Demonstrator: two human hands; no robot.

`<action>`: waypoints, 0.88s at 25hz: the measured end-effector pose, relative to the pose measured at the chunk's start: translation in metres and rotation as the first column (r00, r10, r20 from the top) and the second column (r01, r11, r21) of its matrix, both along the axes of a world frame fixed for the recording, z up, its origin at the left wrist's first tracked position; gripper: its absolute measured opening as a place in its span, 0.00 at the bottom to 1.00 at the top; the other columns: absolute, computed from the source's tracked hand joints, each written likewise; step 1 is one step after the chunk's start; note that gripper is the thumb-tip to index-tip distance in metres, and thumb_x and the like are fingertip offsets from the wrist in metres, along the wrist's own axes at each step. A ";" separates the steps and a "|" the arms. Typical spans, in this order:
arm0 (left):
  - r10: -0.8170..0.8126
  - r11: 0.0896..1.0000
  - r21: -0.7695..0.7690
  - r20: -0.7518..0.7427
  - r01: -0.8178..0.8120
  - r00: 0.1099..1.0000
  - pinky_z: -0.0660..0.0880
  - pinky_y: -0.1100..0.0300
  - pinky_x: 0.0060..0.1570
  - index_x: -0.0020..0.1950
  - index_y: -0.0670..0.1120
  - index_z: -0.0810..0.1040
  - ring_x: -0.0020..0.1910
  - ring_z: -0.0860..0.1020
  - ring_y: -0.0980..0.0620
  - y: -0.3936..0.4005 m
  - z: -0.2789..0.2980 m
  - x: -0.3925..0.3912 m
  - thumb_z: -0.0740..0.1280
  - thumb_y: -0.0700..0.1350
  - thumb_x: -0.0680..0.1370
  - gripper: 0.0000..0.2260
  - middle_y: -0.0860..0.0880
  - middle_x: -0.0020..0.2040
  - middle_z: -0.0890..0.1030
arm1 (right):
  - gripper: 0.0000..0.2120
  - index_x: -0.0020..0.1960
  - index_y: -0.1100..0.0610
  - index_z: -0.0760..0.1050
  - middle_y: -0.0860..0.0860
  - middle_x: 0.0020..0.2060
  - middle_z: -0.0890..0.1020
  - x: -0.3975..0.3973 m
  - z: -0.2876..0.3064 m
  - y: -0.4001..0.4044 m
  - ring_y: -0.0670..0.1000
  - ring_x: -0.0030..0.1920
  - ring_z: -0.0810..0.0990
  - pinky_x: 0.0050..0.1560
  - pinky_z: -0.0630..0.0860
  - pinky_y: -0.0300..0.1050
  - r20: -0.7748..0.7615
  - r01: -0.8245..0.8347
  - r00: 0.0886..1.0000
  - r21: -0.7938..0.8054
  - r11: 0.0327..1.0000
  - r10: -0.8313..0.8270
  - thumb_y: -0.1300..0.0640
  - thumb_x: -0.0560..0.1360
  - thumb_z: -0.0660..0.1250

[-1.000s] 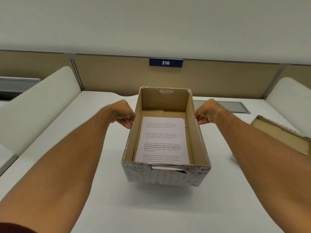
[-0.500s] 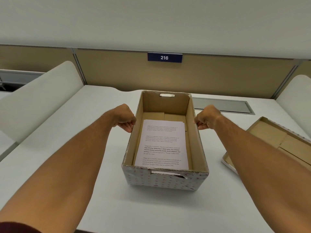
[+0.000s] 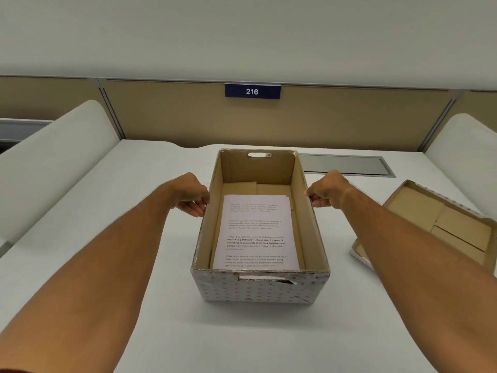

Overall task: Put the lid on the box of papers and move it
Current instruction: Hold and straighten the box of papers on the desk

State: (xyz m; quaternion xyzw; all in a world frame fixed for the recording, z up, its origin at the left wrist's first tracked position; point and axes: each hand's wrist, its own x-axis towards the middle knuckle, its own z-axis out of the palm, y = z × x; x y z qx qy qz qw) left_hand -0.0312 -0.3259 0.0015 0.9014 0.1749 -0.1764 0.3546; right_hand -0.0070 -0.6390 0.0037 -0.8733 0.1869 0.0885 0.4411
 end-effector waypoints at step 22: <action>-0.744 0.656 0.577 0.388 0.486 0.544 0.62 0.41 0.70 0.79 0.48 0.55 0.76 0.59 0.38 -0.272 -0.021 -0.024 0.63 0.67 0.71 0.42 0.40 0.79 0.58 | 0.44 0.77 0.56 0.54 0.62 0.75 0.62 -0.107 -0.034 -0.151 0.64 0.72 0.65 0.64 0.69 0.60 0.201 0.068 0.967 -0.796 0.602 0.156 0.30 0.71 0.56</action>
